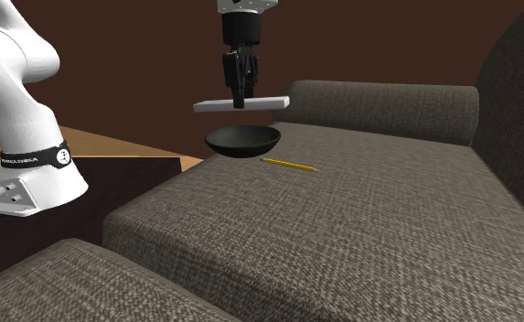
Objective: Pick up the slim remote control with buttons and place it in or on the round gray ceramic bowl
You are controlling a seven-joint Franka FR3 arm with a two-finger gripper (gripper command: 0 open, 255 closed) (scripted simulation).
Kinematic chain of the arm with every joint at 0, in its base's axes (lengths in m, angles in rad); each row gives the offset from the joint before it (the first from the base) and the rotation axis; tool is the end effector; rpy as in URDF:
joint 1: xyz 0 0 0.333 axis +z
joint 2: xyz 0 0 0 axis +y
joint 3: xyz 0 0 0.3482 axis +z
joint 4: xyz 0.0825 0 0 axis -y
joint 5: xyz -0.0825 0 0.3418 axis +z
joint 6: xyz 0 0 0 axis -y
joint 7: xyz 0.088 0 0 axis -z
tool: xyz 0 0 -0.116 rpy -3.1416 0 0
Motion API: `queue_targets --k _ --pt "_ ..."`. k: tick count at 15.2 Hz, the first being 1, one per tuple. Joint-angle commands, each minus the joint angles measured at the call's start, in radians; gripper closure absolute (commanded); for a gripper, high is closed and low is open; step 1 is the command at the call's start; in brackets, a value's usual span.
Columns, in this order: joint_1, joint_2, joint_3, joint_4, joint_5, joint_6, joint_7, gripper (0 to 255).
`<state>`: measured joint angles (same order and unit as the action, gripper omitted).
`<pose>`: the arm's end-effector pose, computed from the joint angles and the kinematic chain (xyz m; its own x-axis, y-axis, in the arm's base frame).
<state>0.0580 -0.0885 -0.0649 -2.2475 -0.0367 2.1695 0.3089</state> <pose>0.4708 -0.0055 0.4510 0.9567 -0.2906 0.0172 -0.2909 -0.9565 0.0206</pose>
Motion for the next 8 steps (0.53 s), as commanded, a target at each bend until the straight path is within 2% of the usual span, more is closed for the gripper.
queue_targets --k 1,8 --pt "0.000 0.014 0.000 -0.011 0.000 0.026 0.001 255" --pt "0.000 0.065 -0.001 -0.056 0.002 0.121 0.002 255"
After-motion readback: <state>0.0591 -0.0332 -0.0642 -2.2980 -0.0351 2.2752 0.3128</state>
